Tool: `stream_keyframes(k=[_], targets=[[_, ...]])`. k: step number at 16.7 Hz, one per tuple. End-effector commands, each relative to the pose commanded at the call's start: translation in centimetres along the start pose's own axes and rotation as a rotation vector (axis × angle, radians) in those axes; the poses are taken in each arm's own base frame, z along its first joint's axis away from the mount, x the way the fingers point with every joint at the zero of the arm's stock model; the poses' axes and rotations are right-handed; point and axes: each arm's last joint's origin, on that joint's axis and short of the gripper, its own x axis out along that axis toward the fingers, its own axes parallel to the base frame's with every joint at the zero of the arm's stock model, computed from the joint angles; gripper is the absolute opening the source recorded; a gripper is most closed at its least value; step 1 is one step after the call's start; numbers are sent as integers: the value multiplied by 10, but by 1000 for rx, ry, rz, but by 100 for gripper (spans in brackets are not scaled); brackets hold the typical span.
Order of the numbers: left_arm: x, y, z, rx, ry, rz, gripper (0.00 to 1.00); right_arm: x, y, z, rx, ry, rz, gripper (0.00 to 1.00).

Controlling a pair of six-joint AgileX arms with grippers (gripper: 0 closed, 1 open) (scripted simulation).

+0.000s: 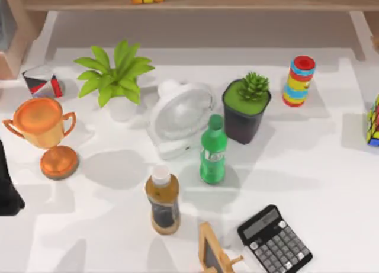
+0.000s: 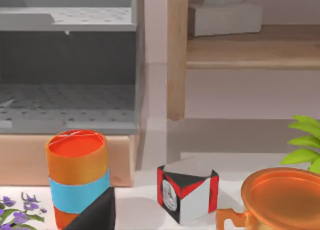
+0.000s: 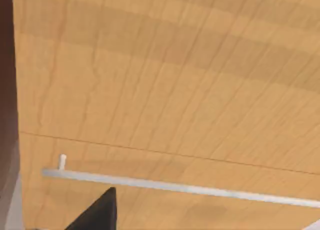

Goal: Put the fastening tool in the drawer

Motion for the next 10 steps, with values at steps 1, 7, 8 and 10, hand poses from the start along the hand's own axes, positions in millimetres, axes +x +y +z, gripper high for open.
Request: stream_keyframes(k=[1,7,8,10], targets=[[0,0,0,0,0,0,100,-21,3,8,-19,-97,-19,100],[0,0,0,0,0,0,100,-135,29,18,-135,-621,-118,100],[0,0,0,0,0,0,100,-151,34,14,-155,-698,-134,100],[0,0,0,0,0,0,100,-175,44,1,-194,-832,-165,100]])
